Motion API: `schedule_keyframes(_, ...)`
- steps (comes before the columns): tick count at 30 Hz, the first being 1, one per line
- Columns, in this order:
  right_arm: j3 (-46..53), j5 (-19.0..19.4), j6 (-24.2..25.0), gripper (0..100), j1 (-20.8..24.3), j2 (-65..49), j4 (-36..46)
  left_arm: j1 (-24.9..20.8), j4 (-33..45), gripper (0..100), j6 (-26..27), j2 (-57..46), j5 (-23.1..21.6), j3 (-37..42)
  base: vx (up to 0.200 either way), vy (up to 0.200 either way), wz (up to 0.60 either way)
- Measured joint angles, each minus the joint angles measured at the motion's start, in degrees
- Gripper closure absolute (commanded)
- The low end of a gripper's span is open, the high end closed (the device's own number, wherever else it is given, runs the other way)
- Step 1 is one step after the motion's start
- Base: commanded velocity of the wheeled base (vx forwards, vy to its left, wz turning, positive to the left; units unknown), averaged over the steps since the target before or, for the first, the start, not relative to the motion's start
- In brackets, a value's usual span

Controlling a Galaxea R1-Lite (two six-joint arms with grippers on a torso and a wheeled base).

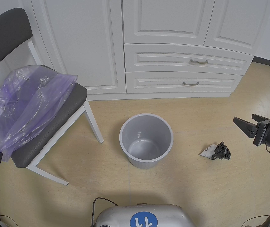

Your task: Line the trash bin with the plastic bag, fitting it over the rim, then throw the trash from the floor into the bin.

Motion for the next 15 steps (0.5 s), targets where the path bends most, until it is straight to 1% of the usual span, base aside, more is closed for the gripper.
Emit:
schedule_keyframes(7, 1.15, 0.01, -0.22, 0, 0.24, -0.06, -2.74, -0.35, -0.48, 0, -0.85, 1.85, 0.00, -0.55, 0.000, 0.000, 0.00)
schedule_keyframes(15, 1.51, 0.09, -0.45, 0, 0.48, -0.13, -2.99, -0.41, -5.36, 0, -3.49, 2.93, 0.02, -0.60, 0.000, 0.000, 0.00)
